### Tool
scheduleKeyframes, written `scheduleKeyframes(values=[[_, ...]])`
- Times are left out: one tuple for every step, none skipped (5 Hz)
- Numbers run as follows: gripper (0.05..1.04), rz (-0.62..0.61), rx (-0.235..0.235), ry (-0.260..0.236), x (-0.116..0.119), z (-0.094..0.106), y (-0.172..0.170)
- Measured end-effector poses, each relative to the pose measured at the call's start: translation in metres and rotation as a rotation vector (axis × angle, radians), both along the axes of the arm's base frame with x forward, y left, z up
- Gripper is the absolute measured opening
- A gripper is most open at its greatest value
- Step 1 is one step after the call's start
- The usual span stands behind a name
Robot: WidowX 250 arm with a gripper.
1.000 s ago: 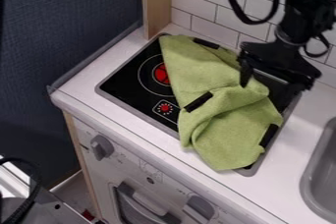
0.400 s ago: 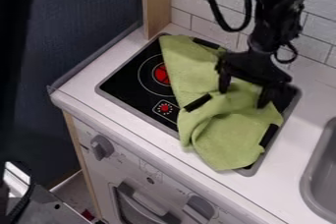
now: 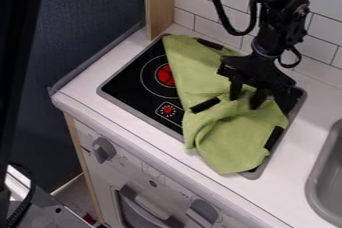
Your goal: Unfold the cloth from top right to bottom left.
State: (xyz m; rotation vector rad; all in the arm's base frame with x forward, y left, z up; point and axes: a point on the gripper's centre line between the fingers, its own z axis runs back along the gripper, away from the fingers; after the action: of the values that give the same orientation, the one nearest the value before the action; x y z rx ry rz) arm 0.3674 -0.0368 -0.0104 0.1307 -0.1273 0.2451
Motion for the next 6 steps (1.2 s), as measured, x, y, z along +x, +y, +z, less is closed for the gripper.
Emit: scheduleKeyframes(values=[[0.141,0.014,0.020,-0.002,-0.002,0.003,0.003],[0.051,0.028,0.025,-0.031,-0.004,0.022,0.005],[0.051,0.040,0.028,-0.063,-0.011,0.043,0.013],[0.051,0.088,0.059,-0.116,-0.027,0.074,0.040],[0.051,0.164,0.083,-0.156,-0.049,0.092,0.074],[0.051,0.256,0.085,-0.196,-0.069,0.100,0.106]])
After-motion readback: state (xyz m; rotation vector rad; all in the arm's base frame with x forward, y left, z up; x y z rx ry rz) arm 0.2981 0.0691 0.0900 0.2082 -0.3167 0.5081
